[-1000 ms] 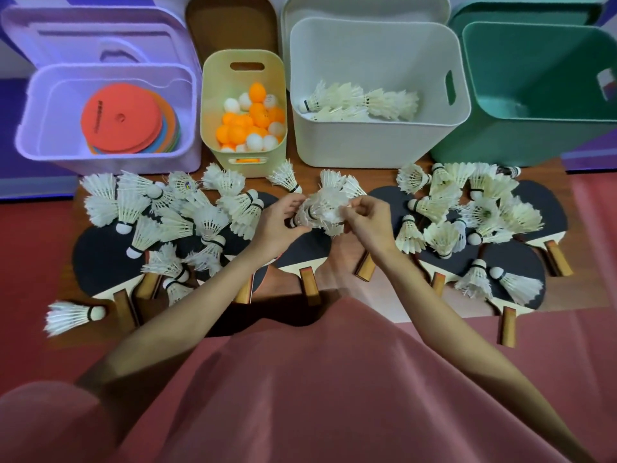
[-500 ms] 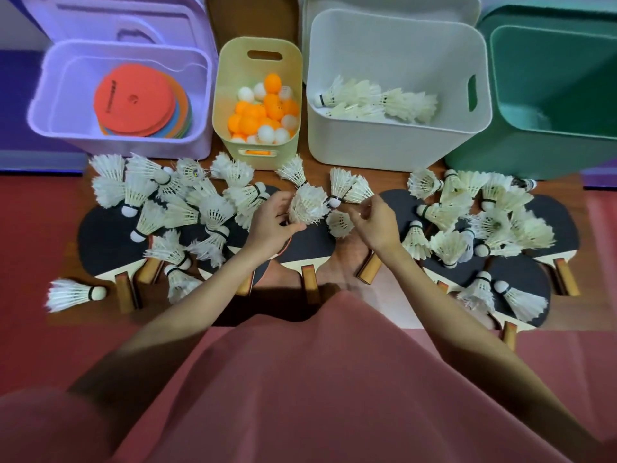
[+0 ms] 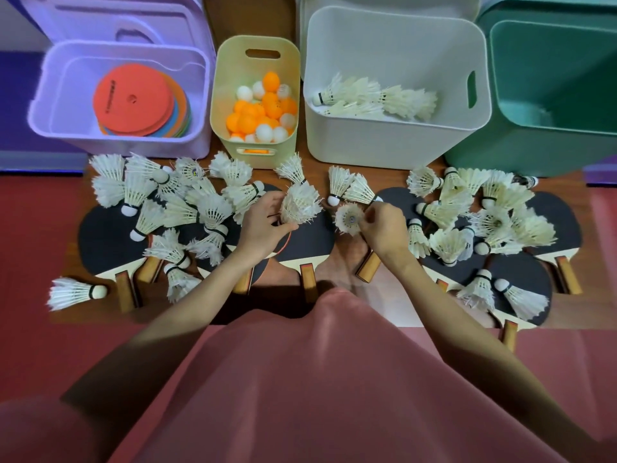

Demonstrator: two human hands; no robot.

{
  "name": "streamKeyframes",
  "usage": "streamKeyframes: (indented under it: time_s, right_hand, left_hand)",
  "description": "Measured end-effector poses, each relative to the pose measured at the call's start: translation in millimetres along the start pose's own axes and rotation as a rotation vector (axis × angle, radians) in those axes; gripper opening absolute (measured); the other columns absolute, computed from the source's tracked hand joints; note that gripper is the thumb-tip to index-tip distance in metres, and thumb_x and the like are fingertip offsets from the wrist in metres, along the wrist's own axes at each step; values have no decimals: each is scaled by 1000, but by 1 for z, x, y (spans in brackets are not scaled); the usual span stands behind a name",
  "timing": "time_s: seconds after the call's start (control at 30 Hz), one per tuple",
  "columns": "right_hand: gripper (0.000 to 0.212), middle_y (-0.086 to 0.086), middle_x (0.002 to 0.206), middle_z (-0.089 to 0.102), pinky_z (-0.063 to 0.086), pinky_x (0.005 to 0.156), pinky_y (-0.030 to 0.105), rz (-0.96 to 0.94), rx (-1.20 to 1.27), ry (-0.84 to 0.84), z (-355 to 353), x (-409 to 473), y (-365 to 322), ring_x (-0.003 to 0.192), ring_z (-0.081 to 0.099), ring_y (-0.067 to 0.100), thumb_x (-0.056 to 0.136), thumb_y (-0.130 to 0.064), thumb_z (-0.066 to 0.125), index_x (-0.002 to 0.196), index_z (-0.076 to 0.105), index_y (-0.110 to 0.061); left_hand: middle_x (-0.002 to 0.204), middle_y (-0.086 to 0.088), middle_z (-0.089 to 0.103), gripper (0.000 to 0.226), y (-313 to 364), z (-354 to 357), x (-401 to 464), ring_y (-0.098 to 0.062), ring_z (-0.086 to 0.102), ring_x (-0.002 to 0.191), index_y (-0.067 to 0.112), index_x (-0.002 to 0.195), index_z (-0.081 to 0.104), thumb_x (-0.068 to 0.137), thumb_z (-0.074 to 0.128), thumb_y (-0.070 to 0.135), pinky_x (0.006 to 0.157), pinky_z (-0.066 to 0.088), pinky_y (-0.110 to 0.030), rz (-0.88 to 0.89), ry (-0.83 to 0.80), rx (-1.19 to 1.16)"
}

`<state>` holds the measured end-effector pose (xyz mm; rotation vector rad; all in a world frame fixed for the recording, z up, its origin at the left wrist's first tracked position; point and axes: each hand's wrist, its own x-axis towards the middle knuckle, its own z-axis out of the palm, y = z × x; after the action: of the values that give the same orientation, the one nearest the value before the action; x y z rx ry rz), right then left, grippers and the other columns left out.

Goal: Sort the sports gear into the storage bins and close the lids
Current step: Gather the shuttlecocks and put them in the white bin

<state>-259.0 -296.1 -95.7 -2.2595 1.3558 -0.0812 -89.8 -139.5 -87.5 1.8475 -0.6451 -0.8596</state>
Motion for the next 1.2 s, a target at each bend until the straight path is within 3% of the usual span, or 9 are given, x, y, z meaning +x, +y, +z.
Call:
streamKeyframes:
  time_s: [0.07,0.17,0.33,0.43,0.7,0.87,1.0,1.2]
  right_hand:
    - [15,5,67,60,38,56,27,-9,196,91,-11,-2,-1,62,55,19,83,-12,59,73,60,-2]
    - [12,0,63,59,42,58,18,16,564,190,-33,-3,-13,57,53,6,83,-5,59,71,61,-6]
    - [25,-10,49,61,44,52,14,53,907,3,-53,-3,-31,48,54,0,85,5,58,67,61,-12]
    - [24,-9,49,61,45,51,15,49,885,-79,-51,0,-32,48,55,2,86,3,60,67,62,-12]
    - [24,-8,47,60,43,49,14,59,904,-108,-58,14,-36,45,53,1,84,5,59,66,62,-9]
    - [25,-6,45,59,38,44,15,131,866,-279,-53,17,-42,40,47,3,82,5,61,59,60,-5]
    - [27,-5,47,60,39,45,15,140,825,-327,-52,24,-45,42,47,4,81,3,61,55,61,-7]
    - [23,6,67,64,41,50,17,73,814,-308,-51,44,-46,49,55,7,91,-22,63,81,68,-2]
  left_hand:
    - [114,-1,65,52,1,0,1,-11,61,107,10,117,58,71,79,-2,90,49,-17,17,2,37]
    - [110,4,63,52,3,0,3,-7,60,103,9,119,58,72,79,-1,84,47,-8,39,5,83]
    - [109,5,64,52,7,6,10,-8,61,103,11,118,59,71,79,0,89,49,-17,71,-12,125]
    - [110,6,63,54,11,9,12,-8,60,104,10,120,58,71,79,1,89,46,-14,83,-20,140]
    - [107,7,61,54,9,11,19,-8,59,101,8,120,58,71,79,1,80,44,-5,52,18,177]
    - [108,6,64,55,17,16,22,-6,61,101,10,121,59,70,80,2,89,48,-15,96,-41,158]
    - [105,6,64,52,22,19,25,-5,61,98,7,116,58,69,80,-3,85,49,-13,92,-40,108]
    - [102,5,63,50,21,17,29,-10,62,97,15,106,54,69,76,-11,85,51,-20,-5,3,-19]
